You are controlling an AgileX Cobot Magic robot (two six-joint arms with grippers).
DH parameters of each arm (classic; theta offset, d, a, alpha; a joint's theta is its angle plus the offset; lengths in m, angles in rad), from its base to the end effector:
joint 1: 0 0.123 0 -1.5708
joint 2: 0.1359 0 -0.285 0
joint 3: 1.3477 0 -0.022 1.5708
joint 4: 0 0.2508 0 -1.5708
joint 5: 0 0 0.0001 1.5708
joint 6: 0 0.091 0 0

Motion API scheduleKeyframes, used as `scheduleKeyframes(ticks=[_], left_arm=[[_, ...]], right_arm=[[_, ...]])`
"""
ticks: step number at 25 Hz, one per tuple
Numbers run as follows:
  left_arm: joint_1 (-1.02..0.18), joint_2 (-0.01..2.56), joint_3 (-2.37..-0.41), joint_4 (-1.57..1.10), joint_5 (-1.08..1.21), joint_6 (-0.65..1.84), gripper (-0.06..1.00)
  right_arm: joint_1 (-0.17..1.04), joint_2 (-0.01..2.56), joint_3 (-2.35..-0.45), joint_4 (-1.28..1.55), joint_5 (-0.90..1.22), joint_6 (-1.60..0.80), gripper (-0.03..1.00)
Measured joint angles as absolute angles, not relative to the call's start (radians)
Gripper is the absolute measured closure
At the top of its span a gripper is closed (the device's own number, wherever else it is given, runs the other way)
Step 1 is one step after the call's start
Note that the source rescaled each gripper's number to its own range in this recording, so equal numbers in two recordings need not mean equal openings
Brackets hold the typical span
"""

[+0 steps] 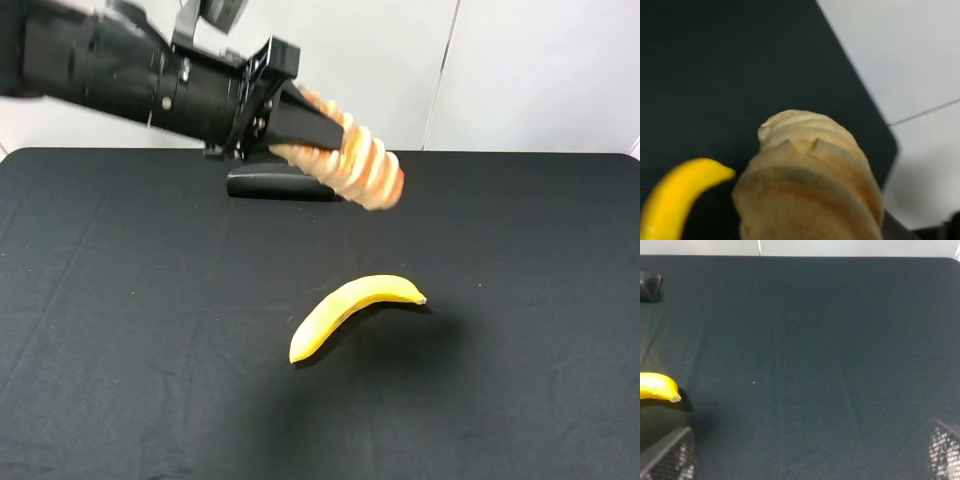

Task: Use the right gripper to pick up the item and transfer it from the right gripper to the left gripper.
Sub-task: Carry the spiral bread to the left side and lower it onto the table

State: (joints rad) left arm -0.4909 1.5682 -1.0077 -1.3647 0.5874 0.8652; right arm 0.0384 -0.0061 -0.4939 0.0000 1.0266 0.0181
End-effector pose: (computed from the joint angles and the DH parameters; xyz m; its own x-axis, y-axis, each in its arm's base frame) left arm 0.2711 -0.2010 0.2670 -0.8017 0.0061 -0.5977 0.4830 0.5955 -0.6419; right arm -0.0037 -0.0001 0.2784 -0.4257 0.0018 -0.9049 -0.0307 0.9994 0.0164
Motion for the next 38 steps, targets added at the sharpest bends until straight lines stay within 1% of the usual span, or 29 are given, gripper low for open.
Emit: scheduleKeyframes(ticks=[6,9,14,22,25,31,38], left_arm=[[-0.491,1.568,-1.157,-1.043,0.508,0.582,0.93],[-0.491,1.568,-1.201,-0.867,0.483,0.428,0.93],[-0.458,1.568,-1.209,-0.621,0.465,0.194,0.93],[-0.444,1.607,-1.21,-0.245,0.48,-0.074,0.93],[-0.444,1.651,-1.21,-0.193,0.487,-0.112,0.93],[-0.444,1.731,-1.21,-0.186,0.489,-0.121,0.93],[-0.444,1.758,-1.21,-0.186,0.489,-0.122,0.94]], right_arm=[[0.038,-0.006,-0.494,0.0,1.027,0.018,-0.03],[0.038,-0.006,-0.494,0.0,1.027,0.018,-0.03],[0.038,-0.006,-0.494,0.0,1.027,0.018,-0.03],[0.038,-0.006,-0.494,0.0,1.027,0.018,-0.03],[0.038,-0.006,-0.494,0.0,1.027,0.018,-0.03],[0.038,-0.006,-0.494,0.0,1.027,0.018,-0.03],[0.038,-0.006,-0.494,0.0,1.027,0.018,-0.03]])
